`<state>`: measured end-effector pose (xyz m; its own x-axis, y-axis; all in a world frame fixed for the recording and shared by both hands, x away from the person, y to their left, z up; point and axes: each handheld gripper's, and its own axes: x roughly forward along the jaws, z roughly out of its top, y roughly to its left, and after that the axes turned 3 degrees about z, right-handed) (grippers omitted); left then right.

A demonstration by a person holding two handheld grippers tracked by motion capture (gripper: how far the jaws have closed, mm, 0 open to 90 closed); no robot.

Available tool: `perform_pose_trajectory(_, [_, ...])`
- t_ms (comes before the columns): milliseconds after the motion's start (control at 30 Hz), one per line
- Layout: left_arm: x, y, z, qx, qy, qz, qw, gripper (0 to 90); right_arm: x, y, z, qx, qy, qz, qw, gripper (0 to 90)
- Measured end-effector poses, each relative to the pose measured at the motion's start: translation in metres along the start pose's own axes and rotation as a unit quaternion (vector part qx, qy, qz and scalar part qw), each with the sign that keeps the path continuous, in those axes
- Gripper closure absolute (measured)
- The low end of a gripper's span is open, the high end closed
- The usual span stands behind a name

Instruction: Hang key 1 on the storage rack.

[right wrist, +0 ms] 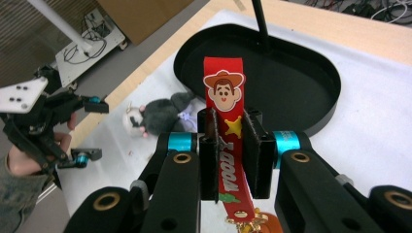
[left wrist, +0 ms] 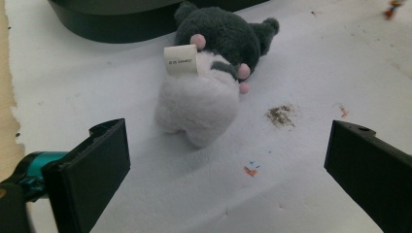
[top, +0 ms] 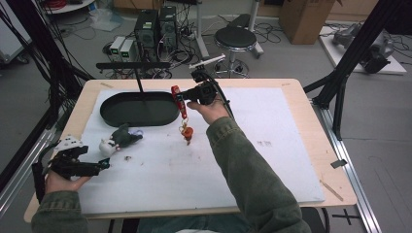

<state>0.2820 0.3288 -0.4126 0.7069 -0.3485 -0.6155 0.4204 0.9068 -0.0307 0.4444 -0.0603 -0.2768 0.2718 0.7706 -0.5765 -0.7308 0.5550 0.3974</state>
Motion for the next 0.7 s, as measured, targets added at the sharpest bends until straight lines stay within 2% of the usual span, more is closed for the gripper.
perform_pose_trajectory(700, [0.002, 0.000, 0.001, -0.003, -0.004, -0.006, 1.0000, 3.0, 0.004, -0.006, 0.034, 0.040, -0.038, 0.000, 0.9985, 79.2])
